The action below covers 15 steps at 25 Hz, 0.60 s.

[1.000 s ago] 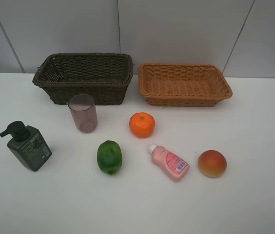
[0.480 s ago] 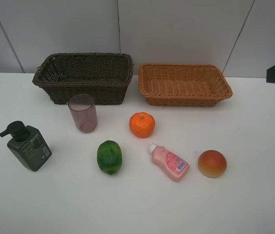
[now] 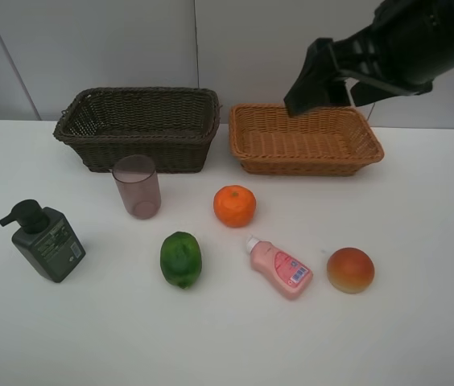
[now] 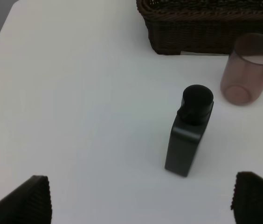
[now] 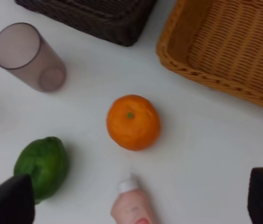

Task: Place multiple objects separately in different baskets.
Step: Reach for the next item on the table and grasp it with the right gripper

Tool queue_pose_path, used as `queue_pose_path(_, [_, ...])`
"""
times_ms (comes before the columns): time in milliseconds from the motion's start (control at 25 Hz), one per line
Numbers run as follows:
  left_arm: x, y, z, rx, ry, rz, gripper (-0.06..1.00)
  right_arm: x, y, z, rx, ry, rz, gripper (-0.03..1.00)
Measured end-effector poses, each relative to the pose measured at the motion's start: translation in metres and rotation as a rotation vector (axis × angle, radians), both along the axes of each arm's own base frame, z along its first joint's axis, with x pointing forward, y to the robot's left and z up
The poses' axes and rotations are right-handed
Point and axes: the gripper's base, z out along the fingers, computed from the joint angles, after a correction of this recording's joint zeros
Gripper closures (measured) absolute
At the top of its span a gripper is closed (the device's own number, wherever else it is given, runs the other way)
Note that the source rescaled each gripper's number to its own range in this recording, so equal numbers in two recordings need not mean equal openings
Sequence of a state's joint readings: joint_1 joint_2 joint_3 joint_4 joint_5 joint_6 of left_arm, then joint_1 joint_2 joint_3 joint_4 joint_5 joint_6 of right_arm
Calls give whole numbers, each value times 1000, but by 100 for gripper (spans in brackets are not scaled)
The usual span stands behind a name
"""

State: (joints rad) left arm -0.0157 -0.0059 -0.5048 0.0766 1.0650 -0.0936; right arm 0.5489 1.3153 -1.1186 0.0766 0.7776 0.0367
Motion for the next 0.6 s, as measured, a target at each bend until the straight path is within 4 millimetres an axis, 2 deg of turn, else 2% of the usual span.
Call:
queue_pose_path(160, [0, 0, 0, 0, 0, 0, -6, 15, 41, 0, -8, 3, 90, -3])
queue_pose_path(320, [0, 0, 0, 0, 0, 0, -6, 28, 77, -8, -37, 36, 153, -3])
queue_pose_path(440, [0, 0, 0, 0, 0, 0, -6, 35, 97, -14, -80, 47, 192, -3])
queue_pose_path(600, [0, 0, 0, 0, 0, 0, -6, 46, 113, -24, -153, 75, 210, -3])
